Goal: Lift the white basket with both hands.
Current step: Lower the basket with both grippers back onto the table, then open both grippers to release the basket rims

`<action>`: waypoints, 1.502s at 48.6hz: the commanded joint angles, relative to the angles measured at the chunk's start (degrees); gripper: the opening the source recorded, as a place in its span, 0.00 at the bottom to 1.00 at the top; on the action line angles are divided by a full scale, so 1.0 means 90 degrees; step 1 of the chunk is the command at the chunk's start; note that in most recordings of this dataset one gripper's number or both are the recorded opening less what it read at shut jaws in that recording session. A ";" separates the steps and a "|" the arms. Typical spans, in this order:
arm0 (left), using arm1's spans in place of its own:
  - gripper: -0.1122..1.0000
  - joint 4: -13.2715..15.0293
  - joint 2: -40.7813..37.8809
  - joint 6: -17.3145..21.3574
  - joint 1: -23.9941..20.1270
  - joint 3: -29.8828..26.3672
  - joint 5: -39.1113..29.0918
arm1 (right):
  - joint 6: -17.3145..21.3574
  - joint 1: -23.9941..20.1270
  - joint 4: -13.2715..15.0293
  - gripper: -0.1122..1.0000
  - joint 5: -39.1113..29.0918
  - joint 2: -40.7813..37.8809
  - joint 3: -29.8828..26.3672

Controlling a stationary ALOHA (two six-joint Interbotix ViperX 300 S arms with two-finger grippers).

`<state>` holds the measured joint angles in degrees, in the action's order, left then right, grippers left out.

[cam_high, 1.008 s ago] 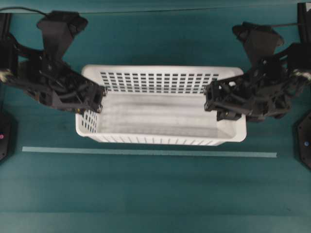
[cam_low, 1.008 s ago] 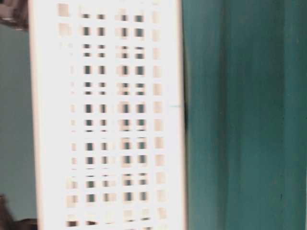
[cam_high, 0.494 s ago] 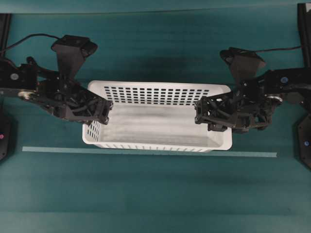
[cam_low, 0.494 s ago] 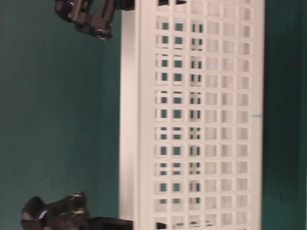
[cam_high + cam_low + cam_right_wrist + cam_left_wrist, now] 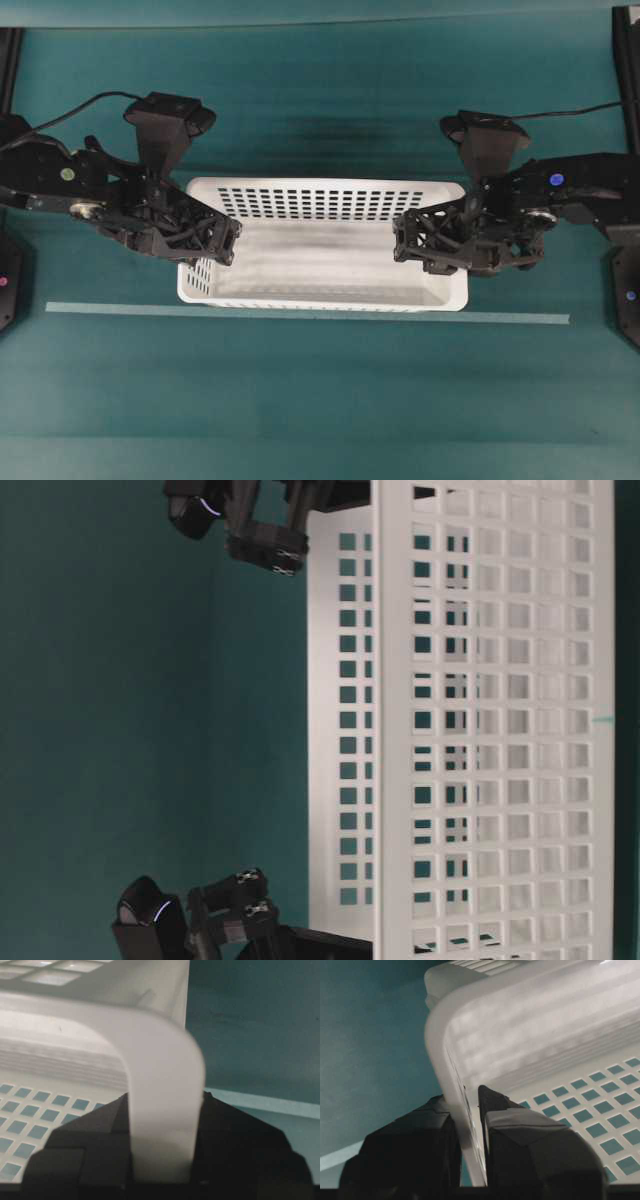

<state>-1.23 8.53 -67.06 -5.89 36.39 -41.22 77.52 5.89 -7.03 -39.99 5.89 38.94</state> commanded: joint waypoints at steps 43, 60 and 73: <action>0.17 -0.0039 -0.0313 0.0029 0.0029 -0.0039 0.0186 | -0.0098 0.0049 0.0039 0.26 0.0518 -0.0361 0.0156; 0.17 -0.0039 -0.0313 0.0029 0.0029 -0.0029 0.0195 | -0.0684 0.0088 -0.0059 0.26 0.0537 -0.0361 0.0156; 0.17 -0.0039 -0.0293 0.0039 0.0029 0.0010 0.0293 | -0.0723 0.0156 -0.0078 0.26 0.0615 -0.0361 0.0156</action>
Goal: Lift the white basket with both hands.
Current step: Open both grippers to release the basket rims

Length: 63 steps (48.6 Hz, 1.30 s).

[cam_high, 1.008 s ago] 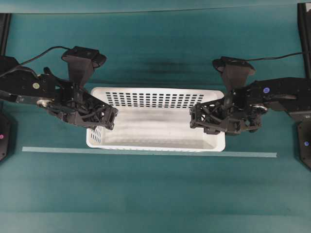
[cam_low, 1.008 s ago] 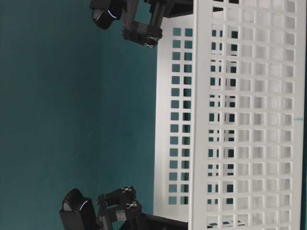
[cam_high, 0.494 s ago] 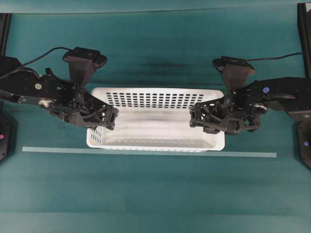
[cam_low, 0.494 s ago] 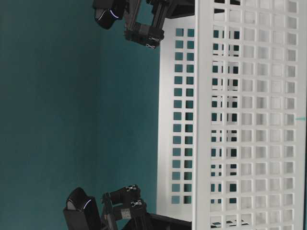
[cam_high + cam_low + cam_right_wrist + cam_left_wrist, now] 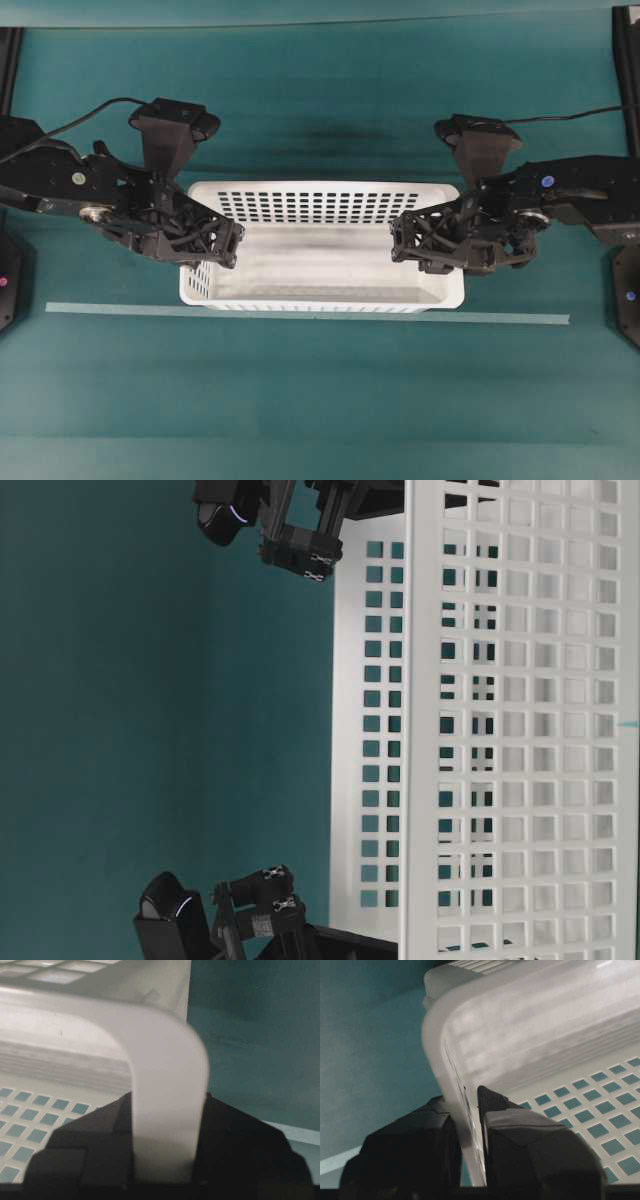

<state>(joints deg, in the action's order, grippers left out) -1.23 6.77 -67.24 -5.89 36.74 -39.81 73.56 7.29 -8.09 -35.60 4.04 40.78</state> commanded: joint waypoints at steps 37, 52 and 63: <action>0.91 -0.0039 -0.0049 0.0186 0.0020 0.0127 0.0596 | -0.0273 -0.0059 0.0000 0.93 0.0596 -0.0049 -0.0010; 0.91 -0.0039 0.0693 0.0176 -0.0010 0.0186 0.0527 | -0.0283 0.0195 0.0039 0.93 0.0371 0.0713 0.0146; 0.91 -0.0039 0.1553 0.0176 -0.0010 0.0352 0.0527 | -0.0283 0.0381 0.0049 0.93 0.0430 0.1641 0.0283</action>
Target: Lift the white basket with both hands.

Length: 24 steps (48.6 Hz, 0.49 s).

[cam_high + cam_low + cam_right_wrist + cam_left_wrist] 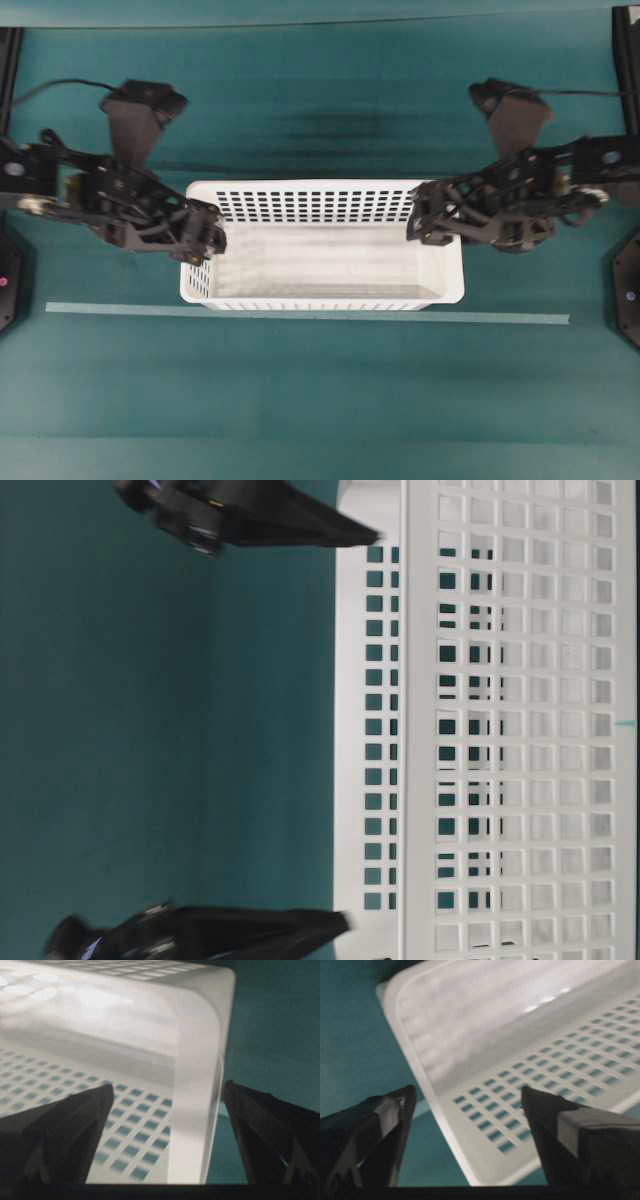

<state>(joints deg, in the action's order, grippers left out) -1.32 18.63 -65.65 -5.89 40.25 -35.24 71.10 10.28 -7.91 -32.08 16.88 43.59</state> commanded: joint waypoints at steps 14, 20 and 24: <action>0.91 -0.0029 0.1289 0.0225 -0.0010 0.0039 0.0215 | -0.0059 0.0010 0.0029 0.93 0.0908 0.1367 0.0186; 0.91 -0.0029 0.1650 0.0391 -0.0010 0.0078 0.0234 | -0.0371 -0.0068 0.0225 0.93 0.1699 0.1777 0.0391; 0.91 -0.0029 0.1855 0.0596 0.0000 0.0146 0.0332 | -0.0635 -0.0107 0.0322 0.93 0.2168 0.2051 0.0537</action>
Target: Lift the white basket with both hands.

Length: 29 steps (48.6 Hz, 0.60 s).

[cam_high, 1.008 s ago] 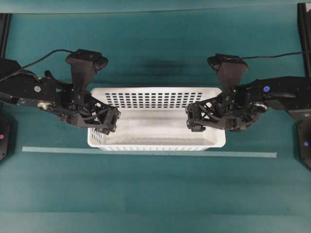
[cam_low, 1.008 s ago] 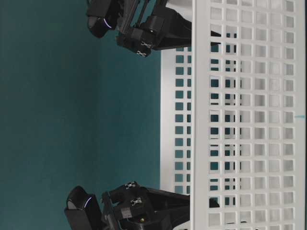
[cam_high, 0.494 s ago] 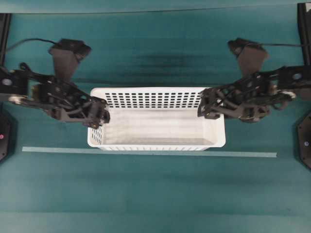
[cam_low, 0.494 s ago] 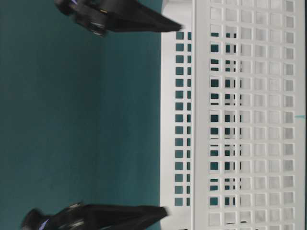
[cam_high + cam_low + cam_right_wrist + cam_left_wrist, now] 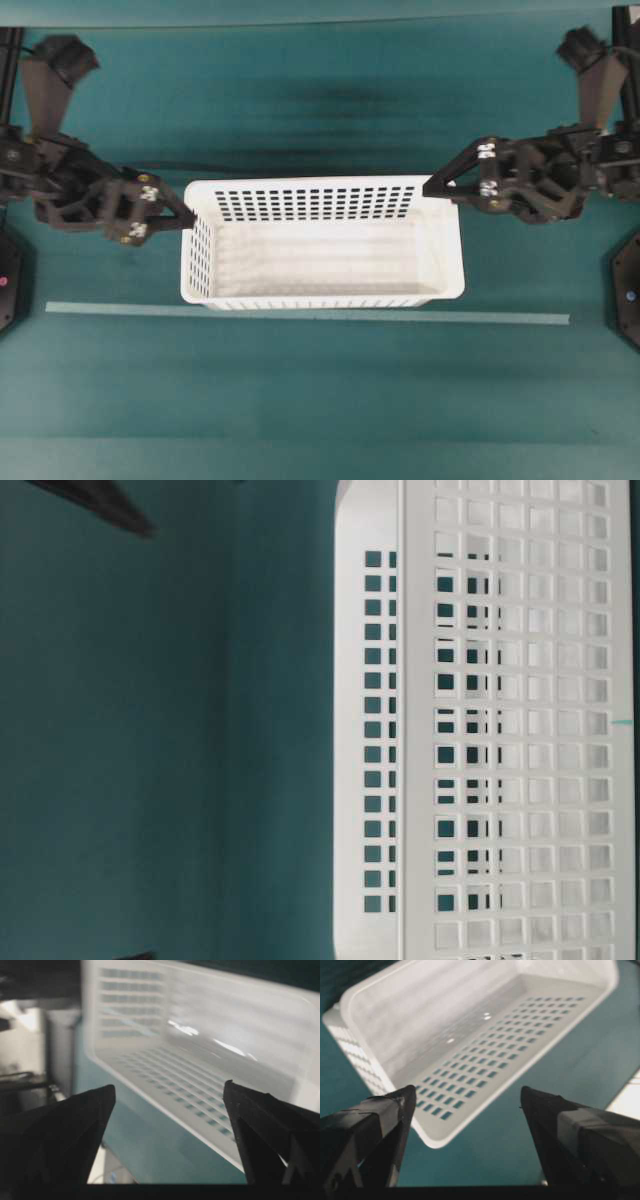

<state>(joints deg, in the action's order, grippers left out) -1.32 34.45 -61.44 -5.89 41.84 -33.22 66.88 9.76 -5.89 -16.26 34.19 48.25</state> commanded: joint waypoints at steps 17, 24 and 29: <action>0.91 -0.0029 0.0889 0.1494 0.0029 0.0186 0.1143 | -0.1729 -0.0186 0.0254 0.92 0.0996 0.0840 0.0322; 0.91 -0.0029 0.1133 0.2344 0.0137 0.0254 0.1631 | -0.2715 -0.0449 0.0430 0.91 0.1016 0.0967 0.0352; 0.91 -0.0029 0.1309 0.3125 0.0264 0.0293 0.1934 | -0.3467 -0.0635 0.0557 0.91 0.1074 0.1055 0.0371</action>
<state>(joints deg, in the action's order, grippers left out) -1.32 45.88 -37.09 -4.57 45.00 -18.19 39.02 5.19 -1.67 -7.56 43.95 52.21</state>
